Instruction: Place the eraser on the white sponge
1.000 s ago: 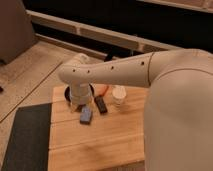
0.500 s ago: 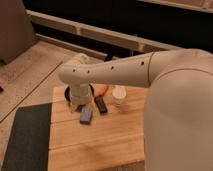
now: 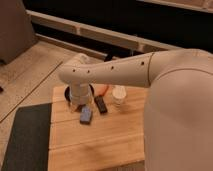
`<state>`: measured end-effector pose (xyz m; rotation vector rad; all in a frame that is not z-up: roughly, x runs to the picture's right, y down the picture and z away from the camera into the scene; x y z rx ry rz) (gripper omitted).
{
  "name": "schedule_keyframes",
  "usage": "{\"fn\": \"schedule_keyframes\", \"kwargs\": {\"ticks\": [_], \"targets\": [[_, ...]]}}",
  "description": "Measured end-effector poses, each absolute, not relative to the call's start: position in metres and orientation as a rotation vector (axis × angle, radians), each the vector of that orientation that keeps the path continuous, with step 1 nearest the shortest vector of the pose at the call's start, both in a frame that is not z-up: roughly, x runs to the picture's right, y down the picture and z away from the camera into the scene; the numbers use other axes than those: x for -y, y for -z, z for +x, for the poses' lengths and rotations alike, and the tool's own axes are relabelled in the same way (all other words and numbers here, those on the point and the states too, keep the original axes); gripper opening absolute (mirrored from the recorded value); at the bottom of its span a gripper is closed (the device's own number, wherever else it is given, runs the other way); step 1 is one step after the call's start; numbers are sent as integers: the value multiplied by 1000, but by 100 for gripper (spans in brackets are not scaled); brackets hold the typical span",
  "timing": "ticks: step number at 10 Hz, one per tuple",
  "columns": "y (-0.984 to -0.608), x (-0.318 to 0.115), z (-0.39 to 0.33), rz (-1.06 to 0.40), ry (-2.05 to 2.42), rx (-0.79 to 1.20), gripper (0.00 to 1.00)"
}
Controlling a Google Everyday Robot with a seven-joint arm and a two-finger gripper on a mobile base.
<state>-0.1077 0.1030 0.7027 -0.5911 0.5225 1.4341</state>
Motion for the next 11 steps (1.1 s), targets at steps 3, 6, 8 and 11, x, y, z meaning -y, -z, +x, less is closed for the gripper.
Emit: {"fn": "schedule_keyframes", "kwargs": {"ticks": [3, 6, 8, 11], "targets": [[-703, -103, -108, -591, -1434, -522, 65], [-714, -92, -101, -571, -1433, -493, 65], [-733, -69, -83, -530, -1436, -423, 65], [-748, -41, -50, -450, -1418, -325, 65]]}}
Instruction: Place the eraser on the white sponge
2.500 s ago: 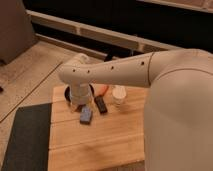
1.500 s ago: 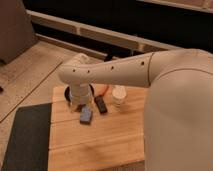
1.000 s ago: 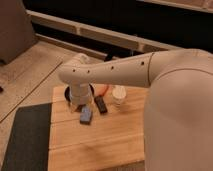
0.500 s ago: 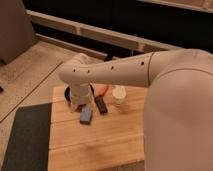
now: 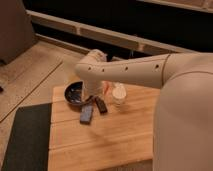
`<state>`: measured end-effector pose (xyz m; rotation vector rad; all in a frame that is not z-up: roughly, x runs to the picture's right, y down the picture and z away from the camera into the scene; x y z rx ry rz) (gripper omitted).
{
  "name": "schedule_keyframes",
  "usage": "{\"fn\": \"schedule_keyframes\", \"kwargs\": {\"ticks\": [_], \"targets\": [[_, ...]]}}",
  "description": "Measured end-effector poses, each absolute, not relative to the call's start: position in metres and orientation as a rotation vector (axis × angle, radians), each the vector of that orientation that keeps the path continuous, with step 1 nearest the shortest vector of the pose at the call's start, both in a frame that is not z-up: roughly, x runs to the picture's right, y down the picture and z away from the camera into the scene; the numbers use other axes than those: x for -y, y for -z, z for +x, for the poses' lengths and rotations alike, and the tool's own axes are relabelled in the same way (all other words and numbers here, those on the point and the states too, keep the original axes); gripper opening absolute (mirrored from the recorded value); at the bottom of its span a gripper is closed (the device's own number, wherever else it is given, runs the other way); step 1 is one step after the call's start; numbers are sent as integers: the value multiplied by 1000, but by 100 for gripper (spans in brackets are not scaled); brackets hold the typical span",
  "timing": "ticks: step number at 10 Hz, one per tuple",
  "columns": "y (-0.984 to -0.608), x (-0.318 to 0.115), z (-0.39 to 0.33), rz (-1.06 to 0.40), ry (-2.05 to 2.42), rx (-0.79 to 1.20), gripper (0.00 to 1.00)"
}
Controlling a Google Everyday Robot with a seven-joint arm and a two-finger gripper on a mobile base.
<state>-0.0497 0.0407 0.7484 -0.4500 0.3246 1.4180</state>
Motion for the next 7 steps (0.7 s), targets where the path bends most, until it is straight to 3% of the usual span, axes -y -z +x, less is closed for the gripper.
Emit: {"fn": "schedule_keyframes", "kwargs": {"ticks": [5, 7], "targets": [[-752, -40, -46, -445, -1421, -320, 65], [-769, -49, -38, -474, -1451, -315, 65]]}}
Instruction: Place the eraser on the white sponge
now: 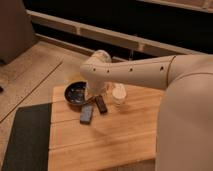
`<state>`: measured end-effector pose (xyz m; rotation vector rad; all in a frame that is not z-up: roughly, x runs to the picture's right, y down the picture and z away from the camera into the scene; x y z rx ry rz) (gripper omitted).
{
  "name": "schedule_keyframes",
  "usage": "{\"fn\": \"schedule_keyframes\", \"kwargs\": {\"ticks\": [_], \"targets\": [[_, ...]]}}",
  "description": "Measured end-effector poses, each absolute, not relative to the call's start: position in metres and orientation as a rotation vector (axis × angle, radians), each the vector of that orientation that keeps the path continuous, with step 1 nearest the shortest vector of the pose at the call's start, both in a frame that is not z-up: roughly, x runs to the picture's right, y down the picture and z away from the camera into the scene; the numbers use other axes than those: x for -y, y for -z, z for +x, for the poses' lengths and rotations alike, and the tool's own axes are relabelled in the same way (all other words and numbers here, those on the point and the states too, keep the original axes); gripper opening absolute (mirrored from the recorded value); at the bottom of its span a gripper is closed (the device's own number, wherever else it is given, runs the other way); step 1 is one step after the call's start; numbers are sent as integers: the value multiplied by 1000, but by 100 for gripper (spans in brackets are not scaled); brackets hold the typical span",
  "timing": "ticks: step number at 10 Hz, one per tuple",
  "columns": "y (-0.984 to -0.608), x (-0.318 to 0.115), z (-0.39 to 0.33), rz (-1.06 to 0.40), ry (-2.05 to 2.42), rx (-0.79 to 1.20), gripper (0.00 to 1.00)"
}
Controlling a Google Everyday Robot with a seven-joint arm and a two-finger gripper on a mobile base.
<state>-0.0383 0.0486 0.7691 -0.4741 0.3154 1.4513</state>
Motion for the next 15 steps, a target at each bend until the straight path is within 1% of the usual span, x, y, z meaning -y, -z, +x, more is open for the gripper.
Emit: {"fn": "schedule_keyframes", "kwargs": {"ticks": [1, 4, 9, 15], "targets": [[-782, -51, -21, -479, -1477, -321, 65], [-804, -51, 12, -491, -1506, -327, 65], [-839, -62, -9, -539, -1309, -289, 65], [-868, -83, -10, -580, -1222, -348, 65]]}}
